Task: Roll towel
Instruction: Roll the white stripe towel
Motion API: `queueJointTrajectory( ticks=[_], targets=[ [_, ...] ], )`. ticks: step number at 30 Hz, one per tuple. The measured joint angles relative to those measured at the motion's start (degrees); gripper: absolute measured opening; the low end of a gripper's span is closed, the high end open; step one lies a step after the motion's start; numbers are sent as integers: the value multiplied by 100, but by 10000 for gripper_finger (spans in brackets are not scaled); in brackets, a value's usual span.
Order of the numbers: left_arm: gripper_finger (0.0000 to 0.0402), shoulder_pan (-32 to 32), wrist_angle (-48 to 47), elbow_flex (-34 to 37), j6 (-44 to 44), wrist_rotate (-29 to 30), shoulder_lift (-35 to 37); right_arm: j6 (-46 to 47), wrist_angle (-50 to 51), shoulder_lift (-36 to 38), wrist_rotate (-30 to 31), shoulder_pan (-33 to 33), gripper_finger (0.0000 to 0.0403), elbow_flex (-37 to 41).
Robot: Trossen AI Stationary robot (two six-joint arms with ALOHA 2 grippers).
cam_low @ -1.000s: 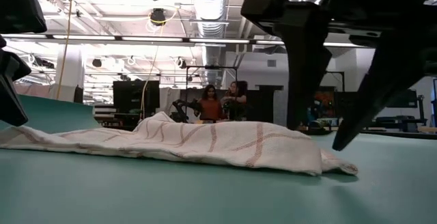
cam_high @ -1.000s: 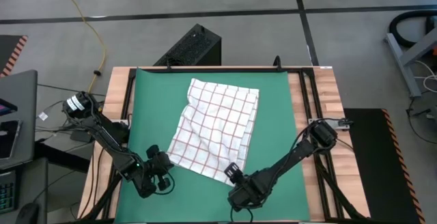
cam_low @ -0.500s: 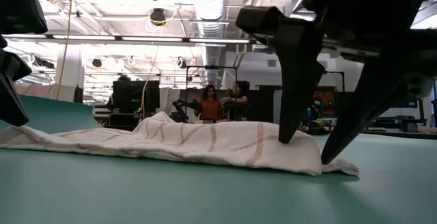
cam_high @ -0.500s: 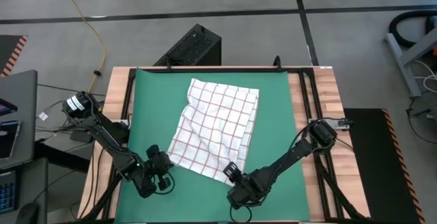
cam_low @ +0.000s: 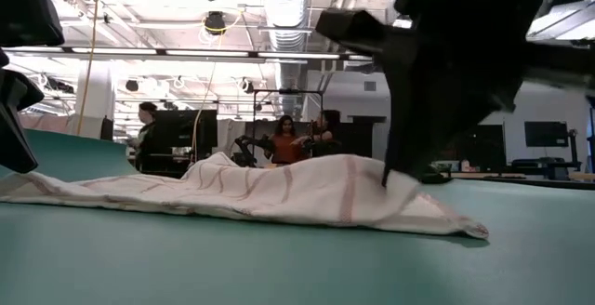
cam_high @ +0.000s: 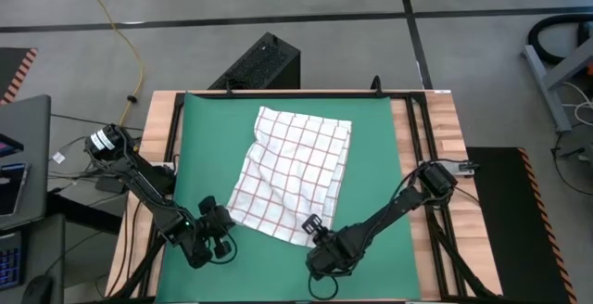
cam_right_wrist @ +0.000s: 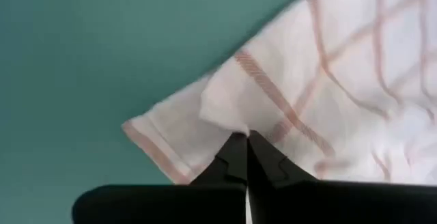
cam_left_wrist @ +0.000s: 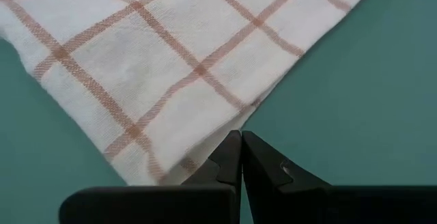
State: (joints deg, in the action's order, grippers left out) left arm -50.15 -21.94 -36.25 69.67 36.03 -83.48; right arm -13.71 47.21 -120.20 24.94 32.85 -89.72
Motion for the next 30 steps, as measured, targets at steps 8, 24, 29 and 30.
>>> queueJointTrajectory(
  ticks=[8,24,29,30],
  targets=[
    [0,0,-122,0,-43,7,0,796,937,0,18,-3,5,-368],
    [0,-71,722,-4,-514,-298,264,1493,829,0,-110,45,3,-366],
    [0,-66,125,4,-61,0,81,1656,791,0,29,43,3,-366],
    [0,-57,102,7,-12,77,32,1696,805,0,31,52,3,-366]
  ],
)
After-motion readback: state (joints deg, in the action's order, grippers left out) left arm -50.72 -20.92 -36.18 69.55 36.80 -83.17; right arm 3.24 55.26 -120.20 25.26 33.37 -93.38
